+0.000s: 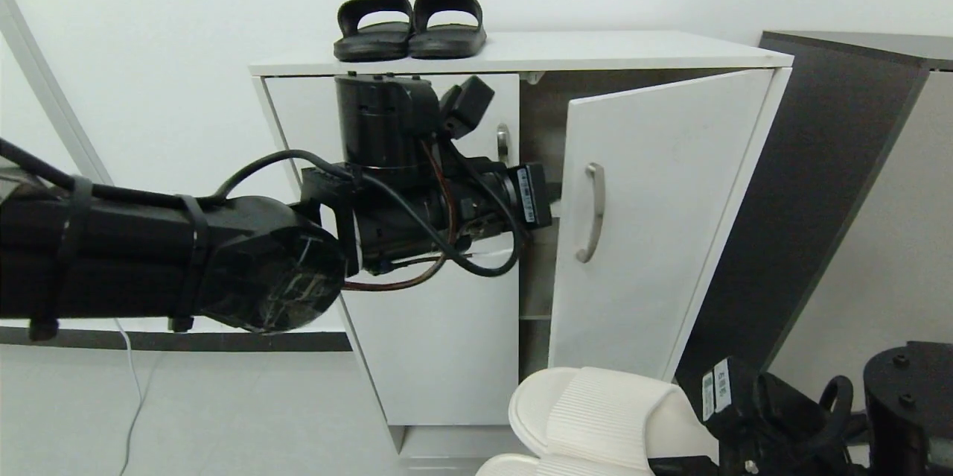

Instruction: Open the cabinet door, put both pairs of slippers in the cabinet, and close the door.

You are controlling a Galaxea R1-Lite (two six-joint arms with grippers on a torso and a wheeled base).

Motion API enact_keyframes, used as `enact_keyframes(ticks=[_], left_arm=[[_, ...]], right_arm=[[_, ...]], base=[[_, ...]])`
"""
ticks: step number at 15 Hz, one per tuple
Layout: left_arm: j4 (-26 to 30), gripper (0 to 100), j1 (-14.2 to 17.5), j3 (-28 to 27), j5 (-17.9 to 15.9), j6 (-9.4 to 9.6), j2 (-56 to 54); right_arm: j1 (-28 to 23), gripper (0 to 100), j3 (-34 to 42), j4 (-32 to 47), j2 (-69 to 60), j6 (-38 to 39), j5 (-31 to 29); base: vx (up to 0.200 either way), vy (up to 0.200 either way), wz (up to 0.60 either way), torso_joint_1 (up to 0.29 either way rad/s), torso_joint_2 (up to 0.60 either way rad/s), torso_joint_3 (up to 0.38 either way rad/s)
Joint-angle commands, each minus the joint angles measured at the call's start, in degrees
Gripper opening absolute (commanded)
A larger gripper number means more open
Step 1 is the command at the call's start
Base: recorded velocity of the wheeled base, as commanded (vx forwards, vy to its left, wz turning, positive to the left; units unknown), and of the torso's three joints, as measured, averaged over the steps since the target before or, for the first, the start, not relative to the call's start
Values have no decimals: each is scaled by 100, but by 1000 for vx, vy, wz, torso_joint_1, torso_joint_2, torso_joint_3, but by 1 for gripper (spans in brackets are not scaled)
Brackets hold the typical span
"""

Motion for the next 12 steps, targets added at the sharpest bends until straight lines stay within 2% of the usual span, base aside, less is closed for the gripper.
enact_keyframes(ticks=[1, 2, 3, 6, 8, 10, 12], left_arm=[[-80, 0, -427, 113, 3, 10, 29], [-229, 0, -752, 148, 12, 19, 38], [-343, 0, -849, 157, 12, 27, 38], [-493, 0, -875, 174, 12, 36, 47], [-519, 0, -752, 218, 12, 36, 38], [-642, 0, -453, 341, 47, 36, -24], [-642, 0, -145, 482, 530, 63, -217]], right_arm=[[124, 0, 66, -9, -76, -3, -1], [177, 0, 84, -9, -138, -3, -1], [212, 0, 92, -9, -182, -3, -1], [247, 0, 92, -9, -190, -3, -1], [265, 0, 92, -9, -190, -3, -1], [265, 0, 92, -26, -164, -3, -1], [212, 0, 13, -35, -32, 14, -45]], base=[[-200, 0, 0, 2, -2, 2], [-200, 0, 0, 27, 2, -7], [-200, 0, 0, 2, -2, -2], [0, 0, 0, 0, 0, 0], [0, 0, 0, 0, 0, 0], [0, 0, 0, 0, 0, 0], [0, 0, 0, 0, 0, 0]])
